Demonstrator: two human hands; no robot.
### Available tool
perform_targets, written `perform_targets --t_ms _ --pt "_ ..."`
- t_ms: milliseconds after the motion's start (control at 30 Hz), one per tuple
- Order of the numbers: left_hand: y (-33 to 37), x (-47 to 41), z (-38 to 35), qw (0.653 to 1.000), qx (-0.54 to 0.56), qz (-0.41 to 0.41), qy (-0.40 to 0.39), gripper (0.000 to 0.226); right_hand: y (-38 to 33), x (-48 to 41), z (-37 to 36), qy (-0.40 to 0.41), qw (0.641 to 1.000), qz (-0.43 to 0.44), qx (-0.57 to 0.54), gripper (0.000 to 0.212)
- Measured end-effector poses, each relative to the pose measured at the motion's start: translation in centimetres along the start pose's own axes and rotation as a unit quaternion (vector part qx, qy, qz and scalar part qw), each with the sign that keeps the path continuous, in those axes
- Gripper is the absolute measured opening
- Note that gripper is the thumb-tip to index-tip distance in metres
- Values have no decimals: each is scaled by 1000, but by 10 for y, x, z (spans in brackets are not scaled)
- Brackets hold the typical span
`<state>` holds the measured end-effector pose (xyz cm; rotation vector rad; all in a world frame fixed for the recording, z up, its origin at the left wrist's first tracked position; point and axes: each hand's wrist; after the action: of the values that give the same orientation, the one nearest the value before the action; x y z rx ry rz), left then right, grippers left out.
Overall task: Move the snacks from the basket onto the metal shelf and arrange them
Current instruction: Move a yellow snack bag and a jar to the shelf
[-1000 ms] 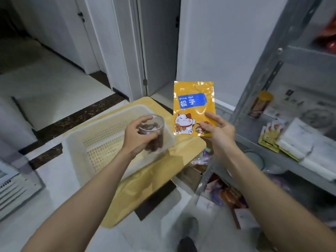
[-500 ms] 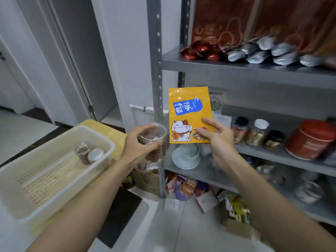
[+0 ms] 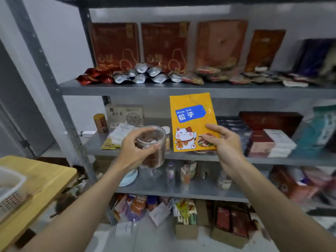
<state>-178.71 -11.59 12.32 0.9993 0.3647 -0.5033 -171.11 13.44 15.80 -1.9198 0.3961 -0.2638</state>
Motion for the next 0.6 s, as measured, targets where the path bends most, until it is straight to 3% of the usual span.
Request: perform_targets --t_ms 333,600 --pt "101 -79 -117 993 46 -91 -58 52 -91 -35 119 75 994 78 -22 32" --pt "161 -180 -210 981 90 -159 -68 52 -156 -119 197 117 987 101 -35 34"
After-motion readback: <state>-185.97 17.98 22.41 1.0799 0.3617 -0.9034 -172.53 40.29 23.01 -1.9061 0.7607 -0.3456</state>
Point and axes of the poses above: each hand's wrist, its own x-axis away from the middle knuckle, its own z-axis out of the back of the hand, y = z × x, and after that the axes turned 10 degrees about -x, right-handed
